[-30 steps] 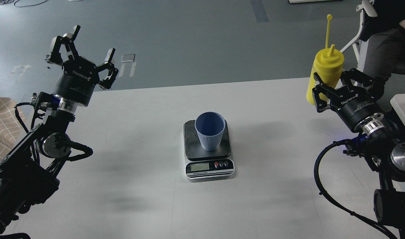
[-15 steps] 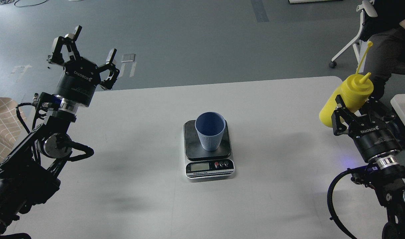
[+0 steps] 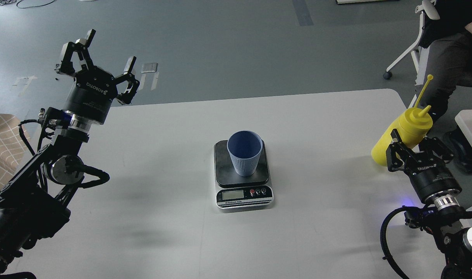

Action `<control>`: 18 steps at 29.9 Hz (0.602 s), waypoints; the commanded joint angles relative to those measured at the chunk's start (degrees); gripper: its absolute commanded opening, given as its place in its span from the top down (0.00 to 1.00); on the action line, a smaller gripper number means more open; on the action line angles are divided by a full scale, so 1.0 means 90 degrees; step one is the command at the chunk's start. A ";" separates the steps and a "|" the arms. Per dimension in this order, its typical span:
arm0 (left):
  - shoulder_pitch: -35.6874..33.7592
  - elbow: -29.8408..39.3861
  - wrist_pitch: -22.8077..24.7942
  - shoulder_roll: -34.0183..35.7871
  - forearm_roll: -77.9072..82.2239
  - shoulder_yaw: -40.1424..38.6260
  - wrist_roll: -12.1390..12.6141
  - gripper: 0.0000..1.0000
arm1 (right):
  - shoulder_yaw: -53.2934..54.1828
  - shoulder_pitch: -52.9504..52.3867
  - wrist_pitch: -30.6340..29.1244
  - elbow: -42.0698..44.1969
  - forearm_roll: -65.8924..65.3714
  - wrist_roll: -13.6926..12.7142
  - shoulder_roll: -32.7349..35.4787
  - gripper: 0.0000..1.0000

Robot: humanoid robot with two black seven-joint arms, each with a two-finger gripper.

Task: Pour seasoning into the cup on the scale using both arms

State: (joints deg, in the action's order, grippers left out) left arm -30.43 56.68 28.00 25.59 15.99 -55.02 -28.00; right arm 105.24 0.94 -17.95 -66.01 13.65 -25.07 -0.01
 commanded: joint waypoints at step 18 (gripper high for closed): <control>-0.0037 -0.0009 0.0000 -0.0001 0.0001 0.0000 0.0000 0.02 | -0.0024 -0.0261 -0.0115 0.0548 0.0085 0.0003 0.0001 0.05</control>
State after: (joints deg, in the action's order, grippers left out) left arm -30.83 56.60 28.00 25.51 16.00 -55.02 -28.00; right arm 105.08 -1.58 -19.00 -60.83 14.34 -25.02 0.00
